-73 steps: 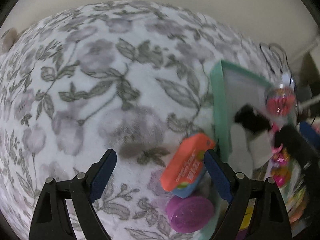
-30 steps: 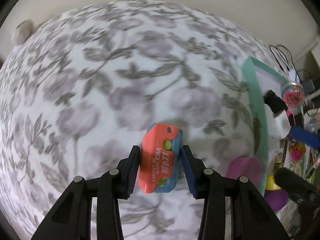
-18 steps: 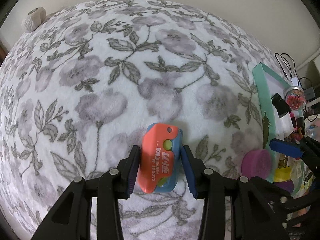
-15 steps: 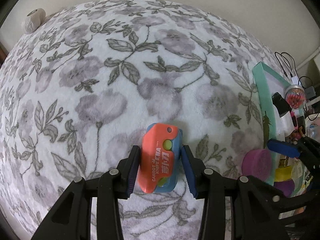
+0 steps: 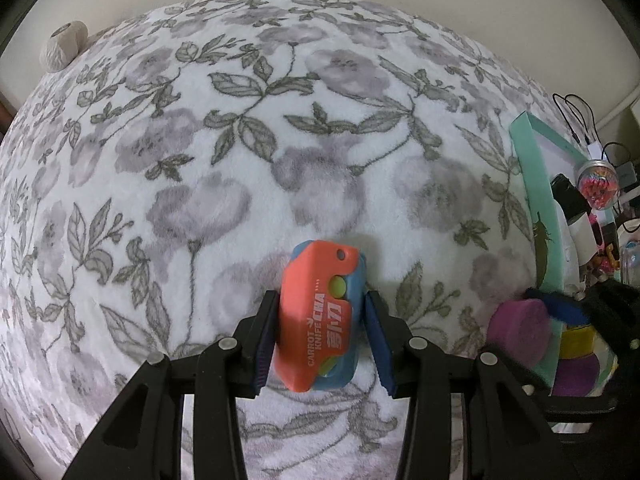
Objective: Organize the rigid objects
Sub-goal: 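Carry the orange toy with the left gripper while the right gripper carries the purple lid to the tray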
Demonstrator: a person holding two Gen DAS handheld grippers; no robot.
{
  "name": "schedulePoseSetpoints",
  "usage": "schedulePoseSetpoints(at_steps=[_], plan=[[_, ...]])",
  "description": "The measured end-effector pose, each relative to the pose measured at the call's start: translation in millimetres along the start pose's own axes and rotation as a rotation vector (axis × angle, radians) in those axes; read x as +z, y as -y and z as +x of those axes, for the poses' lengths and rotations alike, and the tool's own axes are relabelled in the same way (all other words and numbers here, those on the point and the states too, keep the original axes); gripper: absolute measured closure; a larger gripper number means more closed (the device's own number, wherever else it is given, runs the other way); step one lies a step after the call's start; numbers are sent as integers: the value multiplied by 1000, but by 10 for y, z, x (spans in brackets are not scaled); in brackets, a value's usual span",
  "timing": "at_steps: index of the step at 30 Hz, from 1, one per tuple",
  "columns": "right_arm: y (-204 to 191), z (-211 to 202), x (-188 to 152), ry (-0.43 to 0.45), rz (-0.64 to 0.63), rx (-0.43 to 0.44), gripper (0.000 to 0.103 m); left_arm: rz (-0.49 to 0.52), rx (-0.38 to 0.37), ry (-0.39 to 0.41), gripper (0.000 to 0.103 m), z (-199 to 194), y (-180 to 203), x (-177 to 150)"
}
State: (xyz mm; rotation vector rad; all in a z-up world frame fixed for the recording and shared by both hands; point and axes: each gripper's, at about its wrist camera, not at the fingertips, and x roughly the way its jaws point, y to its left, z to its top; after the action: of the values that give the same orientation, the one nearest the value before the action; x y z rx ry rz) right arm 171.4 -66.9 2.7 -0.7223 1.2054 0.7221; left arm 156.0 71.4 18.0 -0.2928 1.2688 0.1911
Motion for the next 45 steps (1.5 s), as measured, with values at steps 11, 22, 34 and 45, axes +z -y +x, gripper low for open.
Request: schedulePoseSetpoints(at_steps=[11, 22, 34, 45], plan=[[-25, 59, -7, -17, 15, 9, 50, 18, 6, 11, 60, -10, 21, -37], [-165, -399, -18, 46, 15, 4, 50, 6, -20, 63, 60, -267, -56, -149], [153, -927, -609, 107, 113, -77, 50, 138, -74, 183, 60, -887, 669, -397], [675, -942, -1390, 97, 282, -107, 50, 356, -133, 153, 60, -837, 1633, -683]])
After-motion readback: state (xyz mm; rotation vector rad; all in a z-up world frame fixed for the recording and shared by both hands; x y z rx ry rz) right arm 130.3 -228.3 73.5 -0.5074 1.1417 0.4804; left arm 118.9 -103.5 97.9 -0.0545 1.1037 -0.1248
